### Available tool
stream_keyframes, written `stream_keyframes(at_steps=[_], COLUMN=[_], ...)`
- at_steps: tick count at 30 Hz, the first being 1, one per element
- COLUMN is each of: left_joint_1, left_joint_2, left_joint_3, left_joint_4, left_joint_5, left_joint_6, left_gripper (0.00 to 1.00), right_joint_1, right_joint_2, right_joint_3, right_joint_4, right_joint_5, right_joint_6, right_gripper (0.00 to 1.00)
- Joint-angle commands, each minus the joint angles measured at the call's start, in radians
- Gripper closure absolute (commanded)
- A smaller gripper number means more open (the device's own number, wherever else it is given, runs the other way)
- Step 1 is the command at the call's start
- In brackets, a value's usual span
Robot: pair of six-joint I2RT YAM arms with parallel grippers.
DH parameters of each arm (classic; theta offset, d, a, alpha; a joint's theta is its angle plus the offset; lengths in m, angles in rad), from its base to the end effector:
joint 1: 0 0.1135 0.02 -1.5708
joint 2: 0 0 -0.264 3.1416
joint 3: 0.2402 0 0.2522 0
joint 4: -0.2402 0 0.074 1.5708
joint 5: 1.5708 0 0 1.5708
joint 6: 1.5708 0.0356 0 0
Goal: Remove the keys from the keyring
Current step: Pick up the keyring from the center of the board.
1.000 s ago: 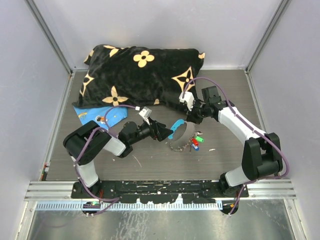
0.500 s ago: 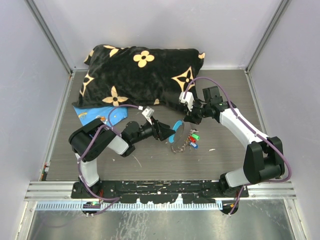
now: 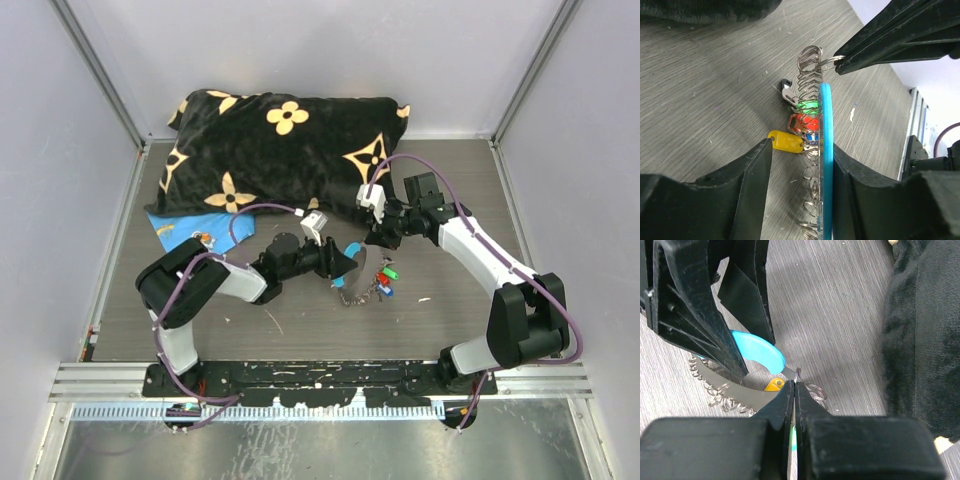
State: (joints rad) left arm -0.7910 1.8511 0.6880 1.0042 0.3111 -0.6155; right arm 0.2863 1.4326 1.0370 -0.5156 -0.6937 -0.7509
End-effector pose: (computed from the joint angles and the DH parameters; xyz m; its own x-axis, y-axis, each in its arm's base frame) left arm 0.2396 -0.2578 0.1490 -0.6044 -0.1705 -0.7782 0.6620 0.4360 -0.6096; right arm 0.2765 0.1051 0.2558 -0.1496 -0.5909 -0.7927 -0.9508 0.3061 -0.0487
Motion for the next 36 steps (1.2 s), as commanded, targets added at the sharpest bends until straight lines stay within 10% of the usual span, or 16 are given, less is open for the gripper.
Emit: stream_keyframes(at_steps=[1, 16, 26, 36], left_joint_1=[-0.026, -0.028, -0.028, -0.029], left_joint_2=[-0.062, -0.035, -0.076, -0.314], left_joint_3=[0.049, 0.039, -0.068, 0.001], left_joint_4=[-0.134, 0.024, 0.264, -0.231], left_joint_5=[-0.073, 0.006, 0.049, 0.069], left_joint_6=[0.071, 0.056, 0.135, 0.209], left_gripper=[0.54, 0.99, 1.00, 1.00], right_joint_1=[0.009, 0.033, 0.023, -0.140], right_joint_2=[-0.029, -0.014, -0.011, -0.137], right_joint_3=[0.007, 0.007, 0.075, 0.122], right_joint_4=[0.038, 0.027, -0.066, -0.131], right_joint_5=[-0.033, -0.044, -0.114, -0.401], right_joint_6=[-0.001, -0.007, -0.007, 0.064], right_gripper=[0.95, 0.95, 0.77, 0.54])
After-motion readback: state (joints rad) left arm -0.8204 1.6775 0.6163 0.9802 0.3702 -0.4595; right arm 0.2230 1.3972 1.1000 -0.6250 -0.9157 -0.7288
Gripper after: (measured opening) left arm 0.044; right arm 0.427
